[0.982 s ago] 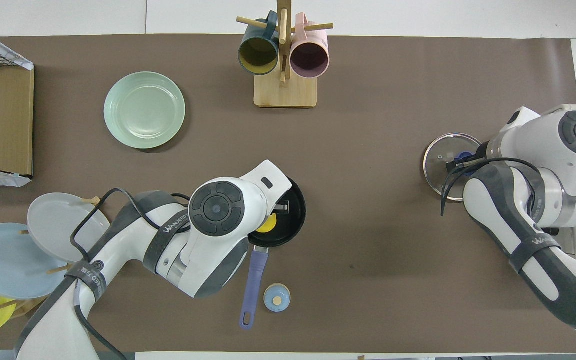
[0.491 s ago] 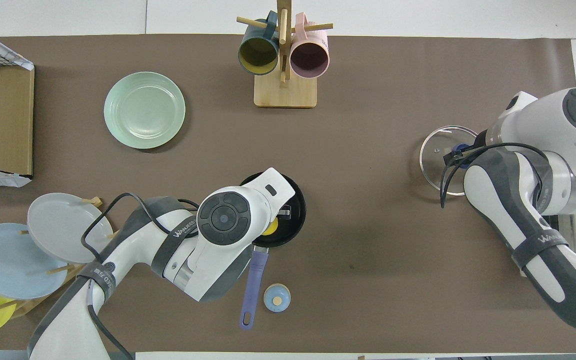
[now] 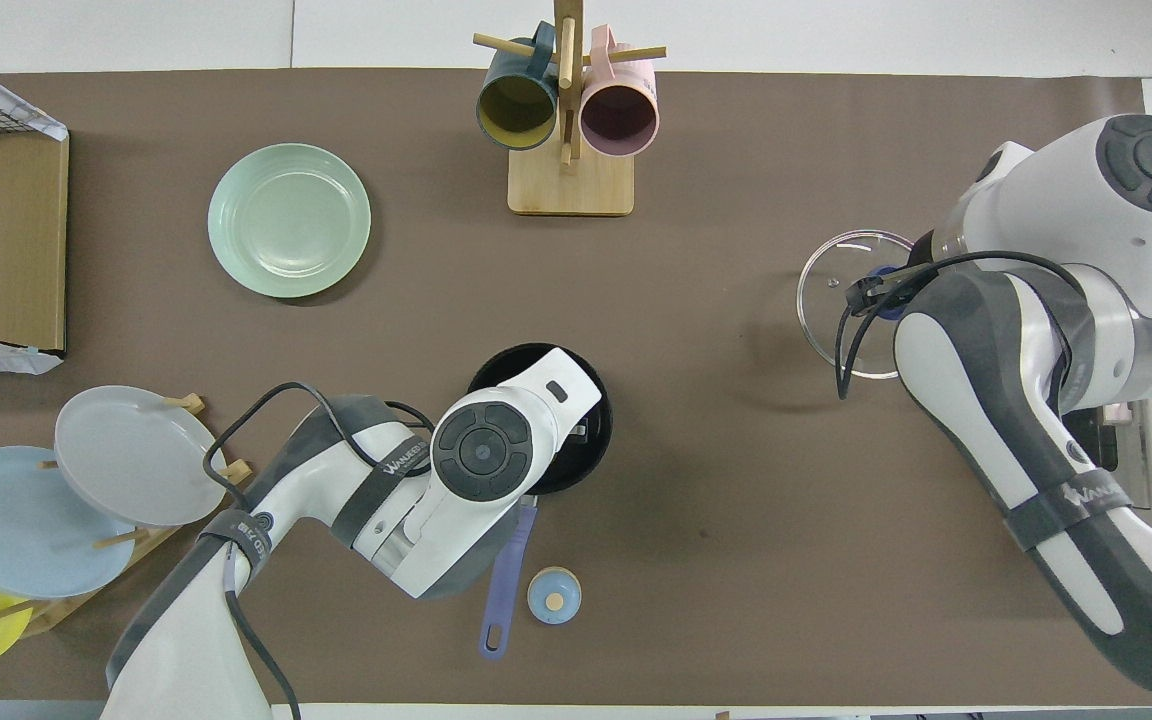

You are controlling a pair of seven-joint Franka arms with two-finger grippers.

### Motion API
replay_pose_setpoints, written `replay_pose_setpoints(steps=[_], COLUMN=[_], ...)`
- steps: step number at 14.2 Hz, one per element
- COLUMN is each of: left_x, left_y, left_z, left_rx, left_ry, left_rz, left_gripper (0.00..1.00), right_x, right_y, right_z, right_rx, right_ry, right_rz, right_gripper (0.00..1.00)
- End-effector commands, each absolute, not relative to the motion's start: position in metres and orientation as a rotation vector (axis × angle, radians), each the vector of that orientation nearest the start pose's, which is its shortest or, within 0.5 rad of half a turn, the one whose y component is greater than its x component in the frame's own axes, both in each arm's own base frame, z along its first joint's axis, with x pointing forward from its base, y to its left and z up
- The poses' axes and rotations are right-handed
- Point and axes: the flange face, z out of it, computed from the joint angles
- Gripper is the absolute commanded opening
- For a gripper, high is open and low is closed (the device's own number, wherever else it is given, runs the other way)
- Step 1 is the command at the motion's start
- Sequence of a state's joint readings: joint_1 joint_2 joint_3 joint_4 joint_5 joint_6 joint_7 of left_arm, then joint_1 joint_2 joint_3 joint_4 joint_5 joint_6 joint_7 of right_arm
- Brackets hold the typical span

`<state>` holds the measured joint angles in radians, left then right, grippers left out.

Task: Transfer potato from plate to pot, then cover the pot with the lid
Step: 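Lower the potato into the saucepan while the right gripper lifts the lid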

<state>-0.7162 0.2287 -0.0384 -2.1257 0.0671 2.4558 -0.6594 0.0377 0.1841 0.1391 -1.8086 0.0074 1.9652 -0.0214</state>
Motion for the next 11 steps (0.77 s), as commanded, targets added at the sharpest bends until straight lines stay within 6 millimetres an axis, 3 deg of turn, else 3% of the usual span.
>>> replay_pose_setpoints(steps=[1,2,3,7,8,10,11], left_x=[0.422,0.422,0.422,0.432,0.439,0.453,0.464], left_y=[-0.397,-0.397,-0.398,-0.392,-0.388,-0.384,-0.375], left_z=[0.313,0.313,0.313,0.331,0.345,0.375,0.389], left_rx=[-3.153,-3.149,-3.148,-3.153,-3.148,-3.135,-3.134], left_ry=[0.262,0.298,0.308,0.284,0.262,0.227,0.188], left_rz=[-0.204,-0.204,-0.204,-0.219,-0.212,-0.176,-0.163], left_gripper=[0.00,0.34,0.97,1.00,1.00,1.00,1.00], right_x=[0.599,0.597,0.597,0.588,0.587,0.586,0.586], right_y=[0.115,0.122,0.133,0.165,0.169,0.175,0.175], right_z=[0.454,0.456,0.460,0.464,0.466,0.468,0.469], right_rx=[-3.090,-3.090,-3.090,-3.110,-3.113,-3.115,-3.114], right_ry=[-0.269,-0.269,-0.282,-0.192,-0.166,-0.089,-0.068], right_rz=[0.043,0.047,0.040,0.046,0.054,0.051,0.050], right_gripper=[0.42,0.42,0.42,0.42,0.42,0.55,0.55])
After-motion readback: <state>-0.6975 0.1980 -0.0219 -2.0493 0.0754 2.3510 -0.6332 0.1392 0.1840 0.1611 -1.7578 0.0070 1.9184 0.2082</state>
